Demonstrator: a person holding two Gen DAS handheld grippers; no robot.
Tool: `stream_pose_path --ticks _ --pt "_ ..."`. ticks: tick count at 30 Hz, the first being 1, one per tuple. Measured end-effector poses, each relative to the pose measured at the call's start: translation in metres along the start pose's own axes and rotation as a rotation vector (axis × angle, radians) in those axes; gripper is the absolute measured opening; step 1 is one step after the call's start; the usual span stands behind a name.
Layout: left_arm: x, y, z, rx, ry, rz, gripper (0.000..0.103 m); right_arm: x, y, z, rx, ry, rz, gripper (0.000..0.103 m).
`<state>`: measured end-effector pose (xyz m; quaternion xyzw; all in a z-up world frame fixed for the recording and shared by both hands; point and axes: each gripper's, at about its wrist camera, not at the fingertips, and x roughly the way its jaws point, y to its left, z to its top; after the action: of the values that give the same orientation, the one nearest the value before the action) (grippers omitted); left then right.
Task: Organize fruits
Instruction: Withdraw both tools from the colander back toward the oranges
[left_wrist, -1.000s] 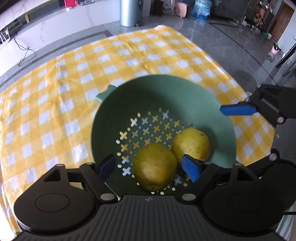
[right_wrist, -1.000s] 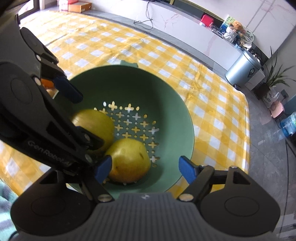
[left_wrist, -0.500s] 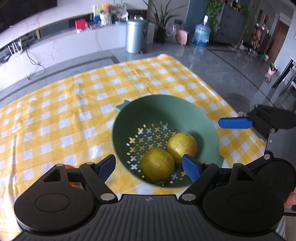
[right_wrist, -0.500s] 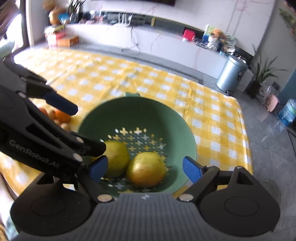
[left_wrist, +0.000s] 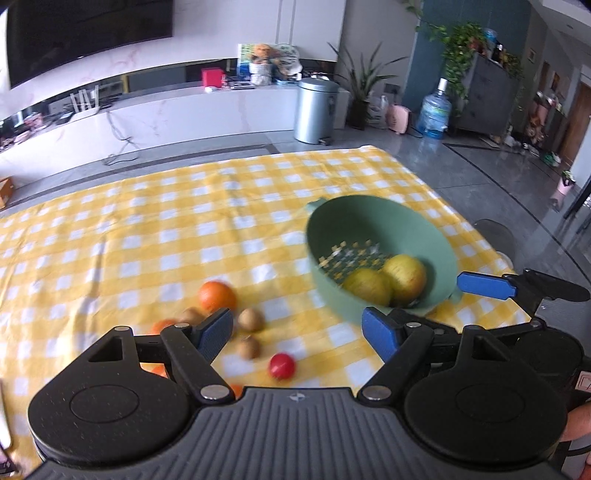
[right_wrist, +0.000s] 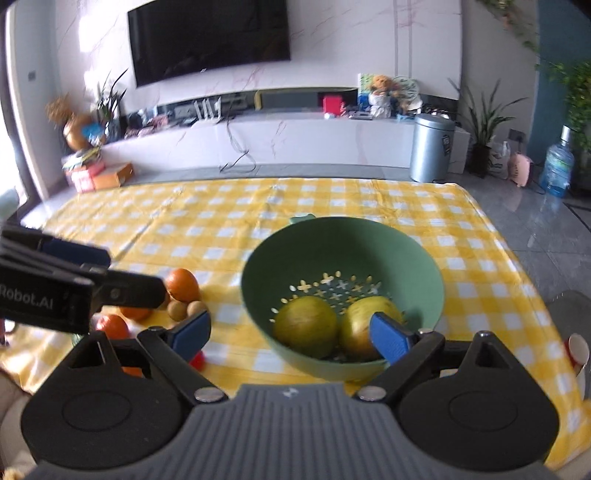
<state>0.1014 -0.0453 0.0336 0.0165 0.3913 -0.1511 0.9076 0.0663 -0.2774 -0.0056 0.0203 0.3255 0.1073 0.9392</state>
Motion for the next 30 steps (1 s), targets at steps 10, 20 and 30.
stream_pose_path --ticks 10,20,30 --pt "-0.010 0.039 -0.043 -0.115 0.005 0.069 0.087 0.006 0.038 -0.038 0.014 0.005 0.010 0.093" --pt "0.000 0.061 -0.066 -0.154 -0.002 0.075 0.081 0.021 0.051 -0.047 -0.002 0.024 0.041 0.093" --pt "0.012 0.078 -0.074 -0.163 -0.025 0.041 0.074 0.040 0.072 -0.044 -0.083 0.027 0.075 0.074"
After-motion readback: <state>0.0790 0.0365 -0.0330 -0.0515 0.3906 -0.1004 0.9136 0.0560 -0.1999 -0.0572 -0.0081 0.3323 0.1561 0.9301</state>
